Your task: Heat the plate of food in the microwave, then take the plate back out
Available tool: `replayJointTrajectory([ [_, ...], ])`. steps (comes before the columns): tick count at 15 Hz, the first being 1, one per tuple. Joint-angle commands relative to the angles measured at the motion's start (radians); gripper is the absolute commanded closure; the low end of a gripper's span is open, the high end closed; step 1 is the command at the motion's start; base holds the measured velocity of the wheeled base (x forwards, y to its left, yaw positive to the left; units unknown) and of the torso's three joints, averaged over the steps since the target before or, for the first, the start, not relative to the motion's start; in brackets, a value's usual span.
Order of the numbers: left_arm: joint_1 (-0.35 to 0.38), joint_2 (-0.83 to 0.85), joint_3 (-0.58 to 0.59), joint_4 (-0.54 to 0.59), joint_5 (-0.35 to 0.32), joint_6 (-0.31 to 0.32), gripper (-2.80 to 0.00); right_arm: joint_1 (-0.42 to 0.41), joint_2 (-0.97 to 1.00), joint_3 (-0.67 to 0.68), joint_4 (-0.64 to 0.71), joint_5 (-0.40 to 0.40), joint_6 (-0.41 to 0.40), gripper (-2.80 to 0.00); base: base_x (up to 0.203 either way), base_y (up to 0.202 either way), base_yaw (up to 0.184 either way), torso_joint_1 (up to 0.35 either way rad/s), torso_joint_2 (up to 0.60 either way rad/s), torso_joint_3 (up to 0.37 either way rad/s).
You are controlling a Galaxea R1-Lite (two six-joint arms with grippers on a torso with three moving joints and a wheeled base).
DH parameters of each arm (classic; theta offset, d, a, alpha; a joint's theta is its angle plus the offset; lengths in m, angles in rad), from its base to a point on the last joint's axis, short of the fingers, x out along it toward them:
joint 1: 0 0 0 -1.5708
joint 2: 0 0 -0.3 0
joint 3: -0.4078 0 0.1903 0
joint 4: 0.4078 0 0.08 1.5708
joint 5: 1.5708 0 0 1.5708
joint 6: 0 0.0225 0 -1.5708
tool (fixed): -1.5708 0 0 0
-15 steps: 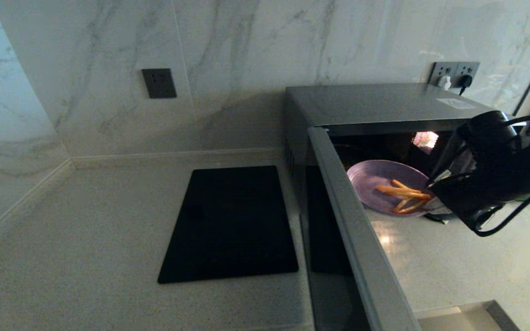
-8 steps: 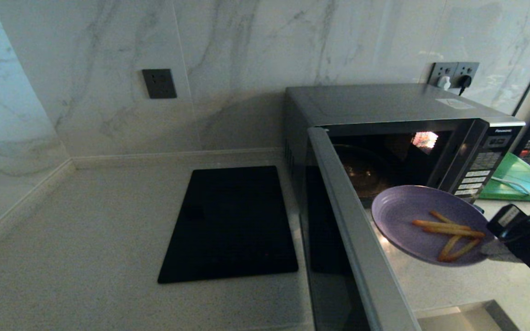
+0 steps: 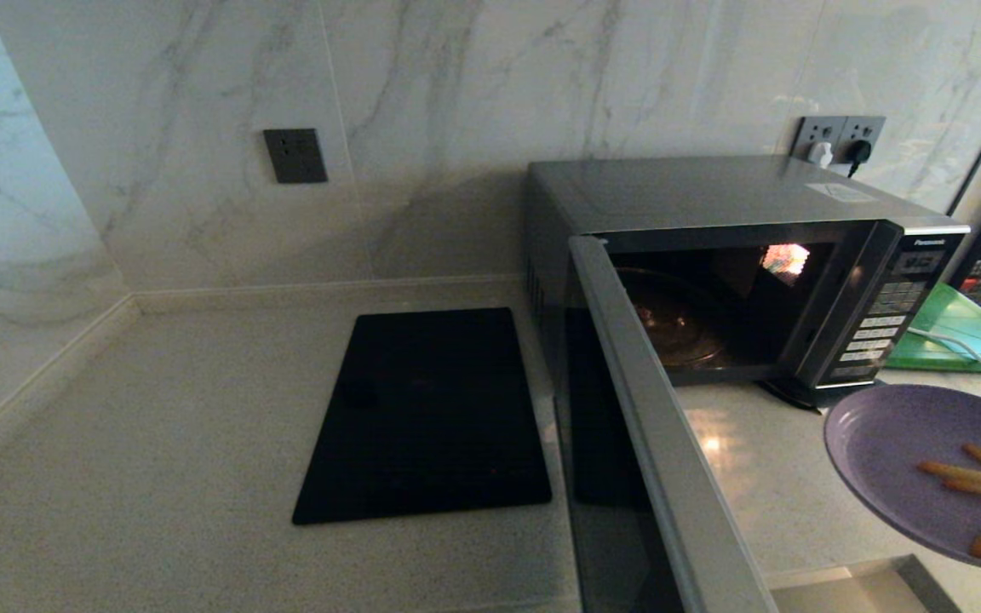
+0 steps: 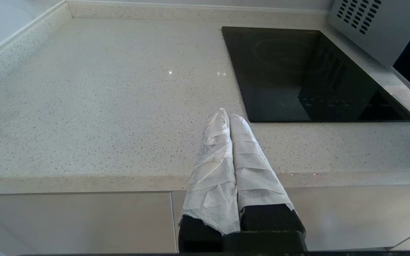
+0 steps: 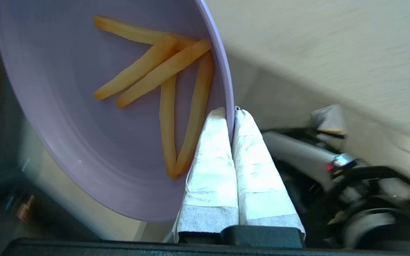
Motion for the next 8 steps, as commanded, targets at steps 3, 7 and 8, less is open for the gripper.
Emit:
replayJointTrajectory([
  [3,0.000,0.002,0.000,-0.001,0.000,-0.001,0.00,-0.309,0.026,0.015,0.001,0.031,-0.118,0.00,0.000,0.000,0.000,0.000,0.00,0.000],
  [7,0.000,0.002,0.000,-0.001,0.000,-0.001,0.00,-0.504,0.205,-0.006,-0.082,0.050,-0.206,0.00,0.000,0.000,0.000,0.000,0.00,0.000],
  [8,0.000,0.002,0.000,-0.001,0.000,-0.001,0.00,-0.523,0.245,-0.017,-0.110,0.050,-0.222,0.00,0.000,0.000,0.000,0.000,0.00,0.000],
])
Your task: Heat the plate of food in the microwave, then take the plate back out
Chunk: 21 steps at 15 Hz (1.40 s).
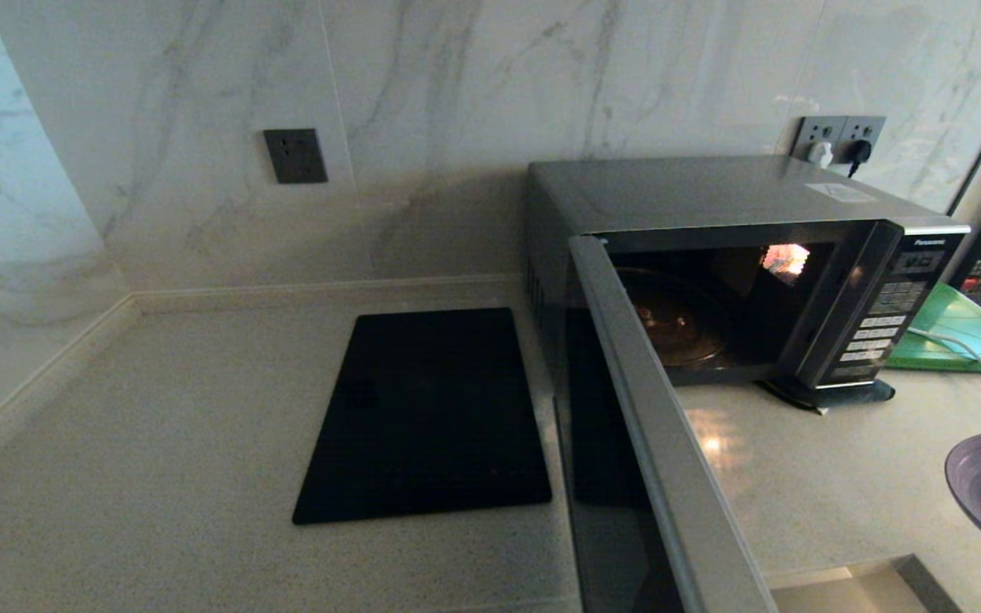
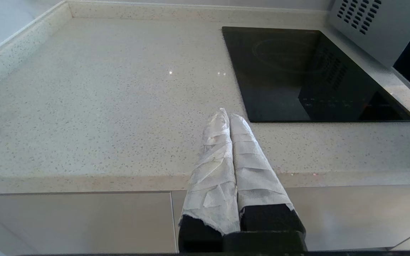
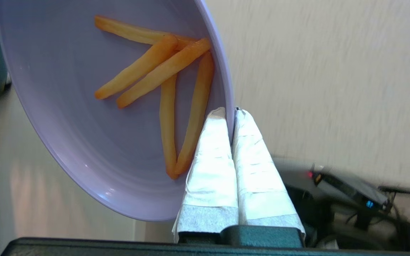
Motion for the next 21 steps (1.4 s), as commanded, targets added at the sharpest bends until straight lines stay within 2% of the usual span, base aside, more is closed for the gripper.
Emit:
replayJointTrajectory([
  [1,0.000,0.002,0.000,-0.001,0.000,-0.001,0.00,-0.055,0.139,-0.026,-0.036,-0.001,-0.014,0.00,0.000,0.000,0.000,0.000,0.00,0.000],
  [9,0.000,0.002,0.000,-0.001,0.000,-0.001,0.00,-0.173,0.316,-0.092,-0.086,0.000,-0.056,0.00,0.000,0.000,0.000,0.000,0.00,0.000],
  [21,0.000,0.002,0.000,-0.001,0.000,-0.001,0.00,-0.225,0.465,-0.121,-0.107,0.005,-0.091,0.00,0.000,0.000,0.000,0.000,0.00,0.000],
])
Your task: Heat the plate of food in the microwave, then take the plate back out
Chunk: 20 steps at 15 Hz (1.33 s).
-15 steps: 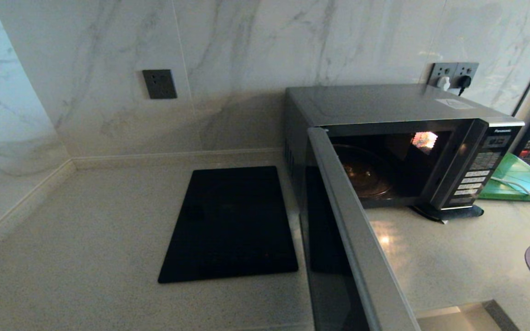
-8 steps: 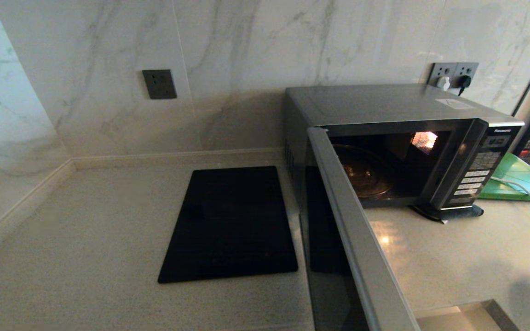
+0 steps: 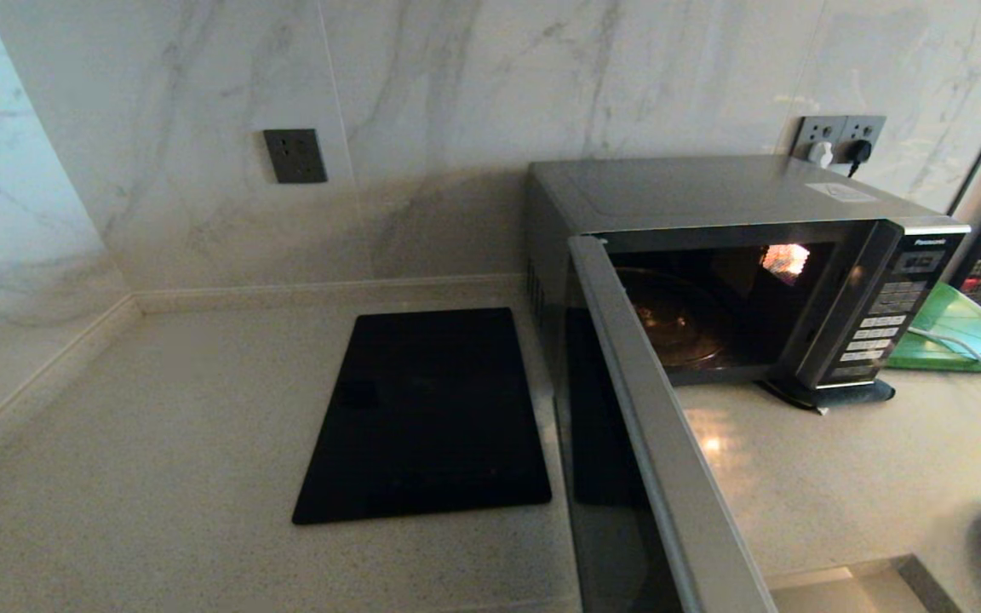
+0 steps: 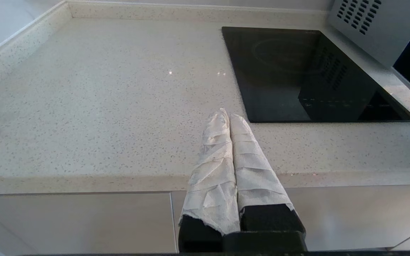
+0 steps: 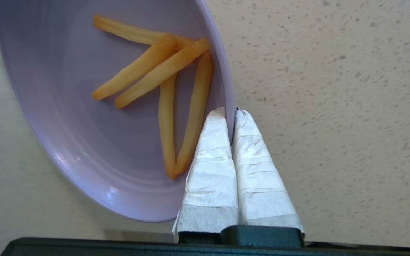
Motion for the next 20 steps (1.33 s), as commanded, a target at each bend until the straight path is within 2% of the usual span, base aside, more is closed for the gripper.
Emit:
replayJointTrajectory([
  [1,0.000,0.002,0.000,0.000,0.001,-0.001,0.00,-0.004,0.049,-0.003,-0.001,0.000,-0.004,0.00,0.000,0.000,0.000,0.000,0.00,0.000],
  [9,0.000,0.002,0.000,0.000,0.001,-0.001,0.00,-0.005,0.143,-0.068,-0.083,0.025,-0.031,0.00,0.000,0.000,0.000,0.000,0.00,0.000],
  [12,0.000,0.002,0.000,0.000,0.001,-0.001,0.00,-0.007,0.157,-0.073,-0.085,0.026,-0.064,0.00,0.000,0.000,0.000,0.000,0.00,0.000],
  [20,0.000,0.002,0.000,0.000,0.001,-0.001,0.00,-0.018,0.199,-0.082,-0.085,0.029,-0.072,0.00,0.000,0.000,0.000,0.000,0.00,0.000],
])
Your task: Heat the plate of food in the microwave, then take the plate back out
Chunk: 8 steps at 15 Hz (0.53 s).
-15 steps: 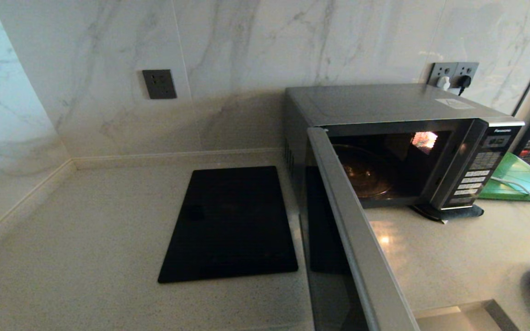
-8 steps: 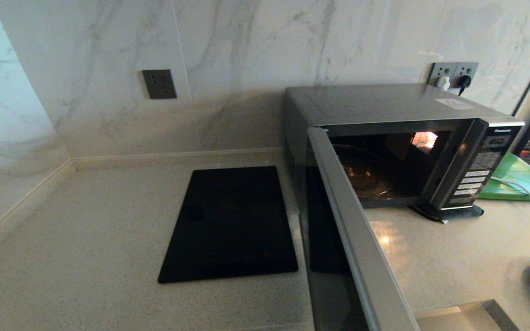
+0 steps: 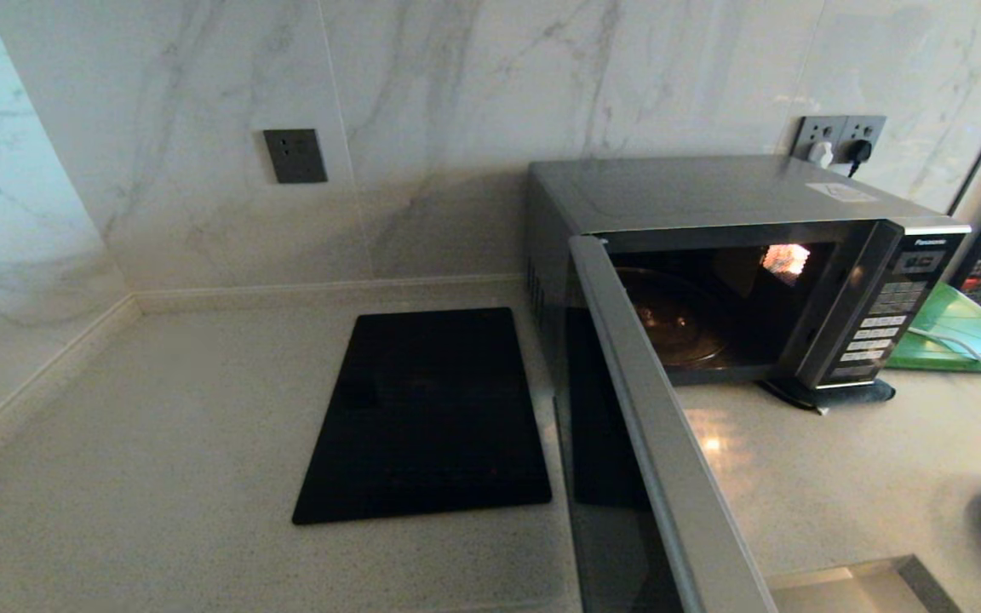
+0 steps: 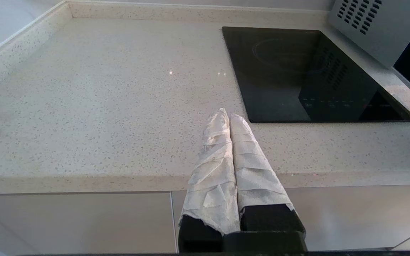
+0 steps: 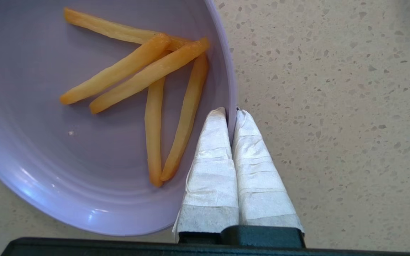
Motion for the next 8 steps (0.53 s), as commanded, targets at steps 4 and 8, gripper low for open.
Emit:
replayJointTrajectory([
  [4,0.000,0.002,0.000,0.000,0.001,-0.001,0.00,-0.015,0.018,-0.001,-0.004,0.007,-0.006,-2.80,0.000,0.000,0.000,0.000,0.00,0.000],
  [8,0.000,0.002,0.000,0.000,0.001,-0.001,0.00,-0.026,-0.017,0.003,-0.009,0.023,-0.007,-2.80,0.000,0.000,0.000,0.000,0.00,0.000],
])
